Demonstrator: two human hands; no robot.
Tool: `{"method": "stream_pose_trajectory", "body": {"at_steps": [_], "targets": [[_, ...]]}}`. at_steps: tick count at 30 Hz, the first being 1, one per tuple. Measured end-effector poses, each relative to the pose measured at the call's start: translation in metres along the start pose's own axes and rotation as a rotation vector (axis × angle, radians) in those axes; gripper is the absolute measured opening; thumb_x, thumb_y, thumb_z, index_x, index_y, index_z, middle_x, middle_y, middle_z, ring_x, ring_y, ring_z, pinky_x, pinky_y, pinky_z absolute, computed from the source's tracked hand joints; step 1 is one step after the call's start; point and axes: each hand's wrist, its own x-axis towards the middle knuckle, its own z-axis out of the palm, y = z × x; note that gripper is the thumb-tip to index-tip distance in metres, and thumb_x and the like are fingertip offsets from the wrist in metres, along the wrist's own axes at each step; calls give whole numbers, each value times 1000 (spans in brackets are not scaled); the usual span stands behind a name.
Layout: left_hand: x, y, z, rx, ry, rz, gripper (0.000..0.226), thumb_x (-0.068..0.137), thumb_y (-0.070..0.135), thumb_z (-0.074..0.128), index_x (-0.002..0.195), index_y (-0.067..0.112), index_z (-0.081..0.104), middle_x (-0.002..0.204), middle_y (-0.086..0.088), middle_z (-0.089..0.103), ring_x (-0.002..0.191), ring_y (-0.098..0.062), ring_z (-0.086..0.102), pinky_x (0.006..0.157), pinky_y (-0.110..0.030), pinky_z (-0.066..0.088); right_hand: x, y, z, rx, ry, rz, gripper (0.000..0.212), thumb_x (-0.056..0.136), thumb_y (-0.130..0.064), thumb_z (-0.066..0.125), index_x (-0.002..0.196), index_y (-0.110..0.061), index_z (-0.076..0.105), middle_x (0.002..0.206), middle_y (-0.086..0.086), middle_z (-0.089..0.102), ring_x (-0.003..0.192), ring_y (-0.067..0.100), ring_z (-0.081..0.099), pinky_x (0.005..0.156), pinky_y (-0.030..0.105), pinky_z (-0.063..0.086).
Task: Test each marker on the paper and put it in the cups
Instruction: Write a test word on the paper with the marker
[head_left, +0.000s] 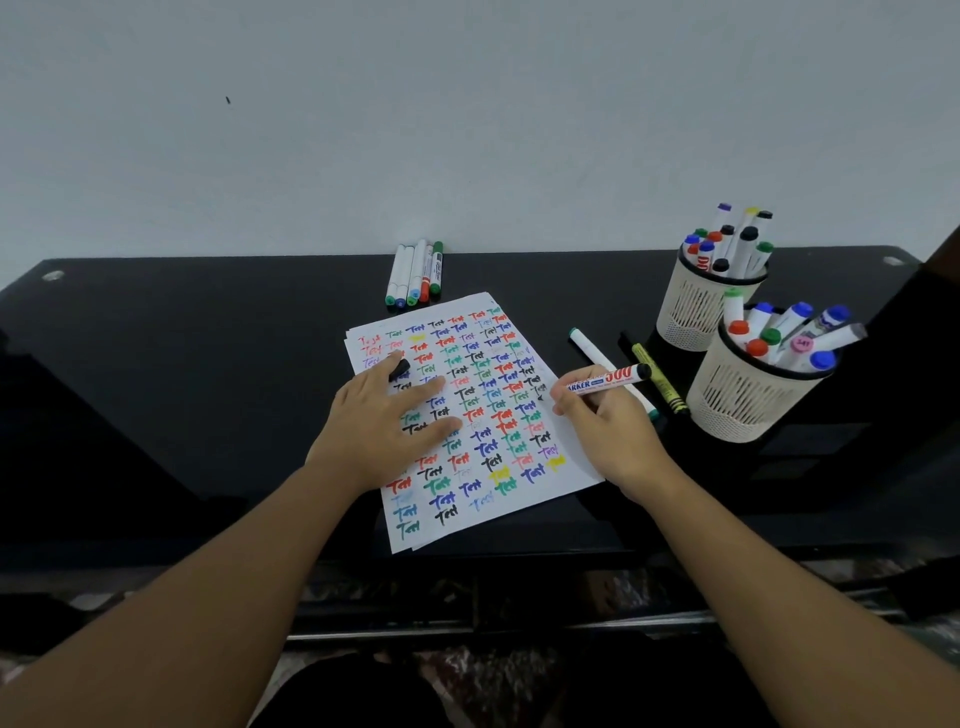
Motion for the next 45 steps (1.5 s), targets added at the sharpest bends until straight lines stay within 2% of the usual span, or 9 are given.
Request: {"method": "stream_pose_trajectory", "body": {"at_steps": [2, 13, 18, 25, 31, 35, 37, 41, 45], "targets": [[0, -1, 1, 6, 8, 5, 78, 81, 91, 29, 150, 55, 36, 169, 2, 8, 155, -23, 7, 125, -50, 9, 1, 1, 1, -19, -10, 10, 9, 102, -38, 65, 94, -33, 67, 96, -13, 73, 98, 6, 68, 93, 44, 57], [4, -6, 5, 16, 22, 12, 81, 79, 95, 25, 149, 56, 35, 169, 2, 9, 155, -25, 10, 125, -52, 11, -1, -2, 0, -111, 28, -9, 10, 103, -39, 62, 96, -32, 66, 92, -12, 71, 91, 7, 66, 87, 40, 56], [4, -8, 7, 21, 21, 14, 83, 78, 97, 22, 149, 57, 34, 169, 3, 9, 155, -24, 9, 125, -52, 11, -6, -5, -3, -84, 27, 23, 20, 105, -40, 59, 94, -24, 65, 88, -5, 71, 86, 13, 68, 81, 40, 57], [4, -7, 6, 15, 25, 20, 82, 79, 96, 25, 149, 56, 35, 169, 2, 9, 155, -23, 9, 125, -52, 11, -5, -6, -2, -97, 45, 5, 14, 106, -38, 58, 100, -27, 64, 91, -7, 71, 91, 9, 67, 77, 30, 52], [4, -7, 5, 21, 20, 21, 82, 78, 96, 24, 149, 56, 34, 169, 3, 8, 155, -23, 9, 125, -52, 12, -5, -4, -2, -115, 46, 5, 14, 105, -39, 58, 95, -32, 62, 91, -7, 71, 91, 10, 67, 79, 34, 54], [4, -7, 6, 11, 20, 16, 80, 79, 95, 26, 149, 57, 35, 169, 3, 9, 155, -23, 9, 125, -52, 11, -4, -5, -2, -128, 63, -12, 12, 106, -38, 56, 97, -32, 61, 91, -9, 71, 89, 7, 66, 75, 28, 52], [4, -8, 6, 11, 22, 13, 80, 79, 95, 25, 149, 57, 35, 169, 3, 9, 155, -22, 9, 125, -51, 10, -4, -5, -1, -134, 52, -15, 13, 106, -39, 56, 95, -34, 60, 90, -8, 71, 88, 8, 66, 76, 30, 52], [4, -8, 8, -13, 39, 17, 81, 78, 96, 27, 148, 57, 37, 168, 4, 11, 154, -22, 10, 125, -50, 11, -4, -3, -2, -144, 68, -13, 14, 105, -38, 57, 101, -26, 63, 89, -6, 71, 88, 10, 66, 75, 32, 49], [3, -8, 7, -19, 37, 16, 77, 80, 93, 31, 147, 57, 37, 168, 4, 10, 155, -22, 9, 125, -49, 10, -3, -3, -2, -129, 78, -1, 13, 105, -39, 57, 101, -28, 63, 90, -8, 70, 87, 8, 65, 74, 30, 49]]}}
